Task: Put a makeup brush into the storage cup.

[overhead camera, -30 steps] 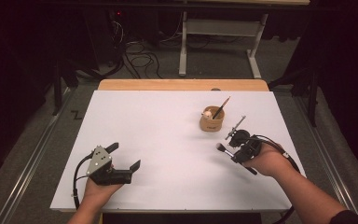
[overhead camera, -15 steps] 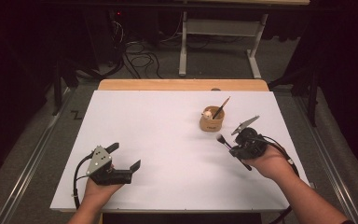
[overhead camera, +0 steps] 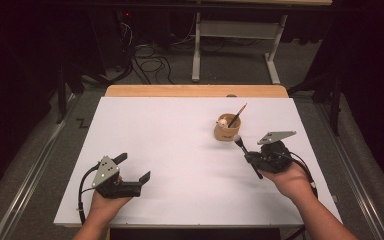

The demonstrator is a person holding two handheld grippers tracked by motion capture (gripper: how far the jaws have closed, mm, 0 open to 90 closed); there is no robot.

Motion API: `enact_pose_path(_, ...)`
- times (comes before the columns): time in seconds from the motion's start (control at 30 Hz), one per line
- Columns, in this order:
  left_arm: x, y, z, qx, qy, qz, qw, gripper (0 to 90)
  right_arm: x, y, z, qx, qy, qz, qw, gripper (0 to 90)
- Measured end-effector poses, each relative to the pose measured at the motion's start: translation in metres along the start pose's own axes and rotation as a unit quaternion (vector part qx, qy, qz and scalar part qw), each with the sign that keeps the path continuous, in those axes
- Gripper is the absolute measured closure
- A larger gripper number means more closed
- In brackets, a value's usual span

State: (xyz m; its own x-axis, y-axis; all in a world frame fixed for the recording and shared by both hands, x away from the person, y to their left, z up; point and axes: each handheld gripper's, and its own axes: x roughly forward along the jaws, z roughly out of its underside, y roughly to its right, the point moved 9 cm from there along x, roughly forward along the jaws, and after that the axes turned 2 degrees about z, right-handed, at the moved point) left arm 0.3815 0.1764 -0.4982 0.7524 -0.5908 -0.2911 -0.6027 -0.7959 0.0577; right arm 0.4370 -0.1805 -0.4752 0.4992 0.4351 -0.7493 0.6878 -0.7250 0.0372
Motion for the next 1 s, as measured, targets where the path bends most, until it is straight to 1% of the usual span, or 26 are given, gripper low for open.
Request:
enact_pose_path(0.03, 0.000, 0.000, 0.000, 0.000, 0.000, 0.000, 1.0000, 0.3, 0.000, 0.000, 0.000, 0.000, 0.000, 0.000, 1.0000, 79.6)
enact_pose_path(0.07, 0.000, 0.000, 0.000, 0.000, 0.000, 0.000, 1.0000, 0.3, 0.000, 0.000, -0.001, -0.002, 0.012, 0.001, 0.9999, 79.6)
enact_pose_path(0.13, 0.001, 0.000, 0.001, 0.000, -0.001, 0.000, 1.0000, 0.3, -0.002, -0.004, -0.004, 0.016, 0.042, -0.008, 0.9990, 79.6)
enact_pose_path(0.17, 0.001, 0.000, 0.001, 0.000, -0.001, 0.000, 1.0000, 0.3, -0.002, -0.004, -0.004, 0.016, 0.042, -0.008, 0.9990, 79.6)
enact_pose_path(0.2, 0.000, 0.000, 0.001, 0.000, -0.001, 0.001, 1.0000, 0.2, -0.002, -0.003, -0.006, 0.015, 0.053, -0.009, 0.9984, 79.6)
enact_pose_path(0.23, 0.000, 0.000, 0.001, -0.001, -0.001, 0.001, 1.0000, 0.3, -0.002, -0.004, -0.006, 0.023, 0.060, -0.009, 0.9979, 79.6)
enact_pose_path(0.27, 0.000, 0.000, 0.000, 0.000, 0.000, 0.001, 1.0000, 0.3, -0.002, -0.005, -0.008, 0.032, 0.080, -0.015, 0.9961, 79.6)
enact_pose_path(0.3, 0.000, 0.000, 0.000, 0.000, 0.000, 0.001, 1.0000, 0.3, -0.002, -0.005, -0.008, 0.032, 0.080, -0.015, 0.9961, 79.6)
enact_pose_path(0.33, 0.000, 0.000, 0.000, 0.000, 0.000, 0.001, 1.0000, 0.3, -0.002, -0.005, -0.008, 0.030, 0.089, -0.011, 0.9955, 79.6)
enact_pose_path(0.37, 0.000, 0.000, 0.001, 0.000, 0.000, 0.001, 1.0000, 0.3, -0.004, -0.005, -0.009, 0.036, 0.108, -0.005, 0.9935, 79.6)
enact_pose_path(0.43, 0.000, 0.000, 0.001, -0.001, 0.000, 0.001, 1.0000, 0.2, -0.005, -0.005, -0.009, 0.040, 0.115, -0.003, 0.9926, 79.6)
enact_pose_path(0.47, 0.000, 0.000, 0.001, -0.001, 0.000, 0.001, 1.0000, 0.3, -0.006, -0.005, -0.009, 0.048, 0.136, -0.005, 0.9896, 79.6)
enact_pose_path(0.5, 0.000, 0.000, 0.001, -0.001, 0.000, 0.001, 1.0000, 0.3, -0.006, -0.005, -0.009, 0.048, 0.136, -0.005, 0.9896, 79.6)
enact_pose_path(0.53, 0.000, 0.000, 0.001, -0.001, 0.000, 0.001, 1.0000, 0.3, -0.007, -0.004, -0.008, 0.055, 0.152, -0.005, 0.9869, 79.6)
enact_pose_path(0.57, 0.000, 0.000, 0.001, 0.000, -0.001, 0.001, 1.0000, 0.3, -0.008, -0.004, -0.008, 0.060, 0.156, -0.005, 0.9859, 79.6)
enact_pose_path(0.6, 0.000, 0.000, 0.001, 0.000, -0.001, 0.001, 1.0000, 0.3, -0.008, -0.004, -0.008, 0.060, 0.156, -0.005, 0.9859, 79.6)
enact_pose_path(0.63, 0.001, 0.000, 0.001, 0.002, -0.002, 0.001, 1.0000, 0.3, -0.009, -0.003, -0.007, 0.065, 0.169, -0.004, 0.9835, 79.6)
enact_pose_path(0.67, 0.001, 0.000, 0.001, 0.002, -0.002, 0.001, 1.0000, 0.2, -0.009, -0.003, -0.007, 0.065, 0.169, -0.004, 0.9835, 79.6)
enact_pose_path(0.7, 0.001, 0.001, 0.002, 0.002, -0.002, 0.002, 1.0000, 0.3, -0.010, -0.001, -0.007, 0.072, 0.184, -0.003, 0.9803, 79.6)
enact_pose_path(0.73, 0.001, 0.001, 0.002, 0.002, -0.003, 0.002, 1.0000, 0.3, -0.010, -0.001, -0.007, 0.072, 0.184, -0.003, 0.9803, 79.6)
enact_pose_path(0.83, 0.001, 0.001, 0.002, 0.002, -0.003, 0.003, 1.0000, 0.3, -0.013, 0.000, -0.009, 0.071, 0.207, 0.004, 0.9758, 79.6)
enact_pose_path(0.87, 0.001, 0.001, 0.002, 0.003, -0.003, 0.004, 1.0000, 0.3, -0.014, 0.001, -0.010, 0.070, 0.223, 0.007, 0.9723, 79.6)
enact_pose_path(0.9, 0.001, 0.001, 0.002, 0.003, -0.003, 0.004, 1.0000, 0.3, -0.014, 0.001, -0.010, 0.070, 0.223, 0.007, 0.9723, 79.6)
enact_pose_path(0.93, 0.001, 0.001, 0.002, 0.004, -0.003, 0.004, 1.0000, 0.3, -0.014, 0.001, -0.011, 0.066, 0.234, 0.012, 0.9698, 79.6)
enact_pose_path(0.97, 0.001, 0.001, 0.002, 0.004, -0.003, 0.004, 1.0000, 0.3, -0.014, 0.001, -0.011, 0.066, 0.234, 0.012, 0.9698, 79.6)
enact_pose_path(1.0, 0.001, 0.001, 0.002, 0.004, -0.003, 0.004, 1.0000, 0.3, -0.014, 0.001, -0.011, 0.069, 0.238, 0.013, 0.9687, 79.6)
